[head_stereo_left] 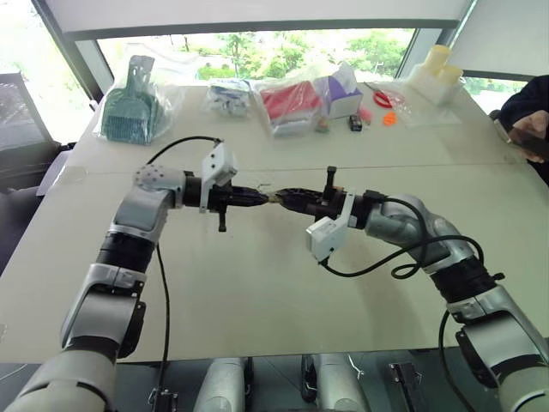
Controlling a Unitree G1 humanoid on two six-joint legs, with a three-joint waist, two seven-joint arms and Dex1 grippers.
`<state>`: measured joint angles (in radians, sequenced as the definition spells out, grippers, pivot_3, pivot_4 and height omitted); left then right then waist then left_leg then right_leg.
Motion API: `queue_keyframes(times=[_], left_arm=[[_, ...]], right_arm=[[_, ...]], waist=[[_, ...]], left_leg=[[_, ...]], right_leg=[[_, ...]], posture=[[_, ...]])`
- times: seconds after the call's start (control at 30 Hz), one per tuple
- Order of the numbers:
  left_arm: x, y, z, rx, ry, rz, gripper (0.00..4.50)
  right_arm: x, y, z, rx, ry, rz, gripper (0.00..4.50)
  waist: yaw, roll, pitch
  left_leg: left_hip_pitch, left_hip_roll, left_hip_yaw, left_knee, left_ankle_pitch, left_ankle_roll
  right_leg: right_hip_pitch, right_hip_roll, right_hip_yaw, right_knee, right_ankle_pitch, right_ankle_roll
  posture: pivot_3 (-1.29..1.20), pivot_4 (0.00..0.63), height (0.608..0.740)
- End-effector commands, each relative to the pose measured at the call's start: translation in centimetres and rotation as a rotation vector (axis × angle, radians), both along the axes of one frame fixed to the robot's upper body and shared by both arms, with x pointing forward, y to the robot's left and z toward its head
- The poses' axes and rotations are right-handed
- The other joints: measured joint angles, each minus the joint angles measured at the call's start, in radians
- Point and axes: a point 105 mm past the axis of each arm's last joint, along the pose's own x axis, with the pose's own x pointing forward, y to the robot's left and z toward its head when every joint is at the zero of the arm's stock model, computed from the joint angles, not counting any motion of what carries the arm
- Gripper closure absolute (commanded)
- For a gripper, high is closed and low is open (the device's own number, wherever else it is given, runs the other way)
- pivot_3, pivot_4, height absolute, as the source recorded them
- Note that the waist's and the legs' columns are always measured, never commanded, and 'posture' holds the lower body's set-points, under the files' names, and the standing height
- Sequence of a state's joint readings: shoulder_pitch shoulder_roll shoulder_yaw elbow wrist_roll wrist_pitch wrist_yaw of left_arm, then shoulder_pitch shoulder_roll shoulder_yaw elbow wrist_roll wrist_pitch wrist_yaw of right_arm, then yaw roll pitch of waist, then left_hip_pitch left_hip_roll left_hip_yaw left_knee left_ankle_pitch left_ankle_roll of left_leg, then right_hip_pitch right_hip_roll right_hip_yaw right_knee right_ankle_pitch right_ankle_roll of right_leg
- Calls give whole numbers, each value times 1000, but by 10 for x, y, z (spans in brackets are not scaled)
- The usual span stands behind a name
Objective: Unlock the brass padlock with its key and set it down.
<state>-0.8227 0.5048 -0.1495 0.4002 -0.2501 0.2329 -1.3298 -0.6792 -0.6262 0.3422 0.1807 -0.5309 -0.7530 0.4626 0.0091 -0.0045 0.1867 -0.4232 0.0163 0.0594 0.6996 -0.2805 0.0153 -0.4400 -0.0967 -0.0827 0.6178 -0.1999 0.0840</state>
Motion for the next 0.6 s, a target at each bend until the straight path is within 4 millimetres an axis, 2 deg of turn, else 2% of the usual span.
queue_keyframes(times=[0.03,0.1,0.23,0.47,0.6], left_arm=[[-2,10,6,21,-38,5,4457],[-2,18,3,35,-32,25,4457],[-5,33,-3,44,-11,77,4457],[-20,36,-13,51,1,98,4457],[-28,35,-16,59,2,104,4500]], right_arm=[[-4,5,10,25,-28,30,4500],[-2,4,3,16,-8,19,4500],[11,-2,-27,-44,47,-26,4500],[26,-7,-61,-96,88,-61,4500],[26,-8,-67,-110,102,-45,2569]], waist=[[-1,0,0],[-3,0,0],[-4,0,0],[-6,0,0],[-7,0,0]], left_leg=[[0,0,0,0,0,0],[0,0,0,0,0,0],[1,0,0,0,0,0],[1,0,0,0,0,0],[1,0,0,-1,0,0]], right_leg=[[0,0,0,0,0,0],[0,0,0,0,0,0],[1,0,0,0,0,0],[0,0,0,1,0,0],[0,0,1,1,0,0]], posture=[[0,150,740],[0,150,740],[0,150,740],[0,150,740],[0,150,740]])
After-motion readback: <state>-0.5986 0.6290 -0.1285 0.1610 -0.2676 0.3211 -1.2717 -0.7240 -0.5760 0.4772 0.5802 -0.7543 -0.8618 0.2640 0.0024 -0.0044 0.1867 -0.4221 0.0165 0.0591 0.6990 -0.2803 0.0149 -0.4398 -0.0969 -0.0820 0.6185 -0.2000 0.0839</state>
